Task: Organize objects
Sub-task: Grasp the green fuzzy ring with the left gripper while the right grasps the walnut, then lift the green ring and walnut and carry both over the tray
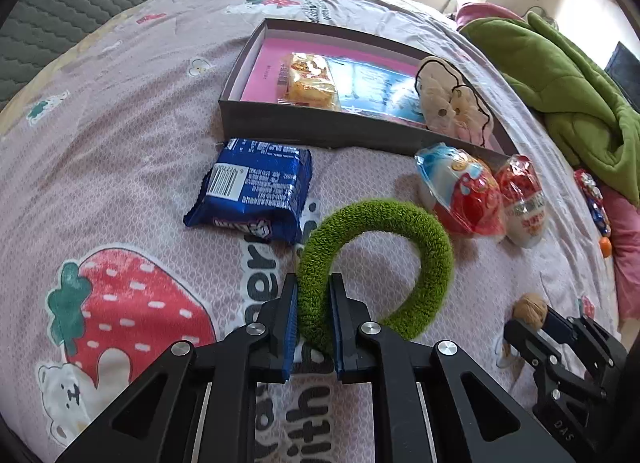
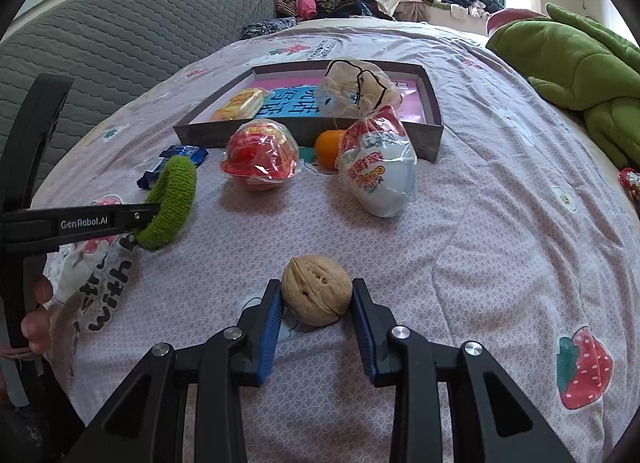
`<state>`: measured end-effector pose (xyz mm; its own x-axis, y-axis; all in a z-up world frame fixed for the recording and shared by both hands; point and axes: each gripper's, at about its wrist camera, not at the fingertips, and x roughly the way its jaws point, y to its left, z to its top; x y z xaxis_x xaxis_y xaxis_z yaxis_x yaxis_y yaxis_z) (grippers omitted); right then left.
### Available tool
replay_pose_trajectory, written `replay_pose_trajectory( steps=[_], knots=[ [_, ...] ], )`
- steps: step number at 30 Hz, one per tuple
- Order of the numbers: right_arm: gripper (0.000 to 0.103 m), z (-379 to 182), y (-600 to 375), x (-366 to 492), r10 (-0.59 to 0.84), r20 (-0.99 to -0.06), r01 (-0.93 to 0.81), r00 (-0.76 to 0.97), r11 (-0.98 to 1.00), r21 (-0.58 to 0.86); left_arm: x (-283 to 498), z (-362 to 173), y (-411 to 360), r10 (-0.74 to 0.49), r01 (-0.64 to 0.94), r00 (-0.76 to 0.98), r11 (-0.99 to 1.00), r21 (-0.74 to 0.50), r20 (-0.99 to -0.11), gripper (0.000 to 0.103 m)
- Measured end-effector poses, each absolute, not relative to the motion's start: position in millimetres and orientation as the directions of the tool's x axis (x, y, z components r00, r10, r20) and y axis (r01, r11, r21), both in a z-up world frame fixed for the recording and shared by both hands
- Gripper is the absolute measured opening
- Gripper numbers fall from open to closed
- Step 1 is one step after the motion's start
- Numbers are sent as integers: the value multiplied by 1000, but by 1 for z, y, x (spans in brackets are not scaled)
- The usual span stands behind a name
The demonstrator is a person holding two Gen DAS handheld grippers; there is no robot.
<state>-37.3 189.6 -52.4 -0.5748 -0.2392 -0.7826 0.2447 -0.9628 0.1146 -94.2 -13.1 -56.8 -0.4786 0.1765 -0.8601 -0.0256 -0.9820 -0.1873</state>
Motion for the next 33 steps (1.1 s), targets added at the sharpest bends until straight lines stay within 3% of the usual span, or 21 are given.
replay_pose_trajectory(
  steps=[33],
  knots=[
    [34, -15, 186, -16, -284, -689, 272, -667, -954, 131, -46, -11, 10, 175, -131, -592, -984, -120, -787, 13]
  ],
)
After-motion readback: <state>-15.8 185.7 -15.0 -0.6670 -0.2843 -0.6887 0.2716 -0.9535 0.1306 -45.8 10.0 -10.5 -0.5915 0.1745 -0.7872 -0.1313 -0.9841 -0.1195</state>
